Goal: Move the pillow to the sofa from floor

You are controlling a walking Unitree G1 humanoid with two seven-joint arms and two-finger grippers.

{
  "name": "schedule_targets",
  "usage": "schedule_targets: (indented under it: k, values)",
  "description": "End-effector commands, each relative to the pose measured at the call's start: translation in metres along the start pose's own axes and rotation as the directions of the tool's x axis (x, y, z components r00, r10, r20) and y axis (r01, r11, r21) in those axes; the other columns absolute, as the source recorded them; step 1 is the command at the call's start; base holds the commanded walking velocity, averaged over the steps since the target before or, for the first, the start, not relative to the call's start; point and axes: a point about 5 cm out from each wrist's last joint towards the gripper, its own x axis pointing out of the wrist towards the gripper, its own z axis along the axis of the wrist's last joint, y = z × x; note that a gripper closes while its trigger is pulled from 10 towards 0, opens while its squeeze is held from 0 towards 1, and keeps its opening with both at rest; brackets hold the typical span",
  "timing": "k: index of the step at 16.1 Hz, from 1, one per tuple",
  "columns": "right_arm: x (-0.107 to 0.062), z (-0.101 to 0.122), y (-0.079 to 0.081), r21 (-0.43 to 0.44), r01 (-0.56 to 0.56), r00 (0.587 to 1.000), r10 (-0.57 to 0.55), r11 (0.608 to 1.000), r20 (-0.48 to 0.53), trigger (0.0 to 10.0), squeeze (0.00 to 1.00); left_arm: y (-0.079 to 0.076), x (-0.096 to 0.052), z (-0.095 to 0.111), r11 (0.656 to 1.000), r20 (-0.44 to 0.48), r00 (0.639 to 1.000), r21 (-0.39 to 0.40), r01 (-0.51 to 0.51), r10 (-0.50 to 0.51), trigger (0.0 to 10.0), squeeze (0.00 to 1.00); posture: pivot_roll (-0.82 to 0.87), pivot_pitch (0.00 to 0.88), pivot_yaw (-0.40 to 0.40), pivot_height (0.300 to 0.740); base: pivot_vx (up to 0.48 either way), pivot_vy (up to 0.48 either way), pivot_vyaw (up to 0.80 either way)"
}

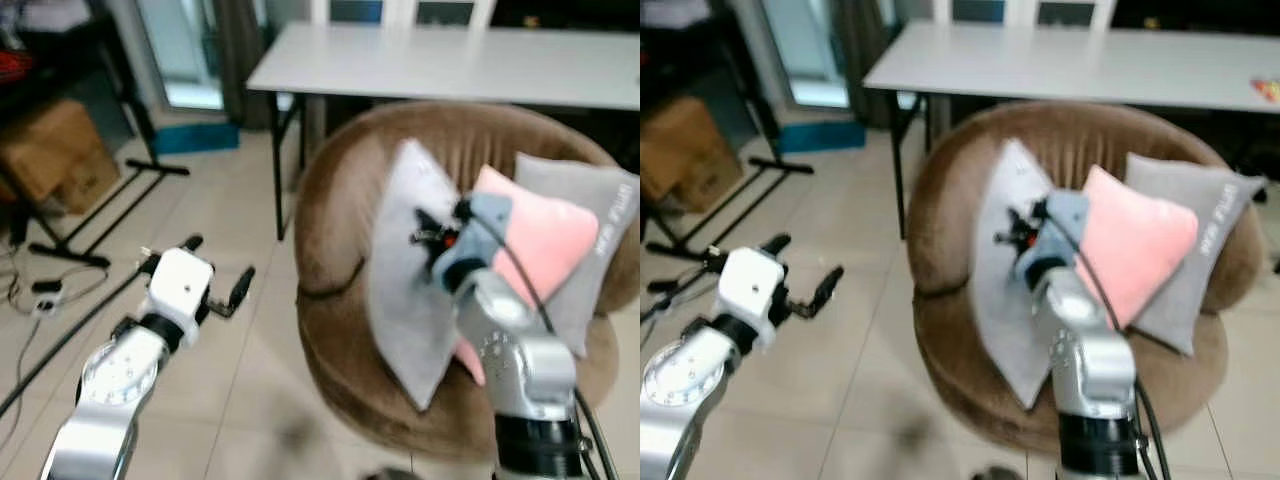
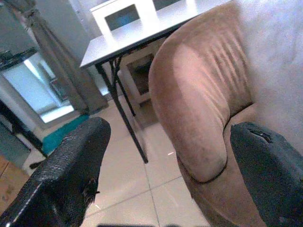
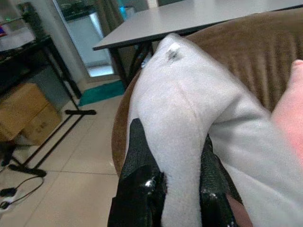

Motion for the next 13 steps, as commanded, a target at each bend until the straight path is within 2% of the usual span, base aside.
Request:
schedule_targets:
  k: [1, 4, 13]
  values:
    - [-0.0018, 0.0142, 0.0066, -0.004, -0.061, 0.996, 0.061, 0.998, 0.063, 10.0, 0.00, -0.0020, 0.0021, 0.0047, 1.000, 0.018, 1.000, -0.004, 0.013, -0.013, 10.0, 0.22, -0.03, 0.000, 0.052, 0.740, 0.000, 0.000, 0.00]
    - [-0.0023, 0.0099, 0.0156, -0.028, -0.121, 0.992, 0.122, 0.992, 0.031, 10.0, 0.00, -0.0041, -0.0004, 0.0051, 1.000, 0.019, 1.000, -0.017, 0.014, -0.014, 10.0, 0.22, -0.01, 0.000, 0.037, 0.740, 0.247, 0.000, 0.00]
    - [-0.0021, 0.0105, 0.0128, -0.031, -0.096, 0.994, 0.097, 0.995, 0.041, 10.0, 0.00, -0.0067, -0.0050, 0.0047, 0.999, 0.011, 1.000, -0.034, 0.022, -0.021, 10.0, 0.24, 0.00, 0.000, 0.031, 0.740, 0.290, 0.000, 0.00]
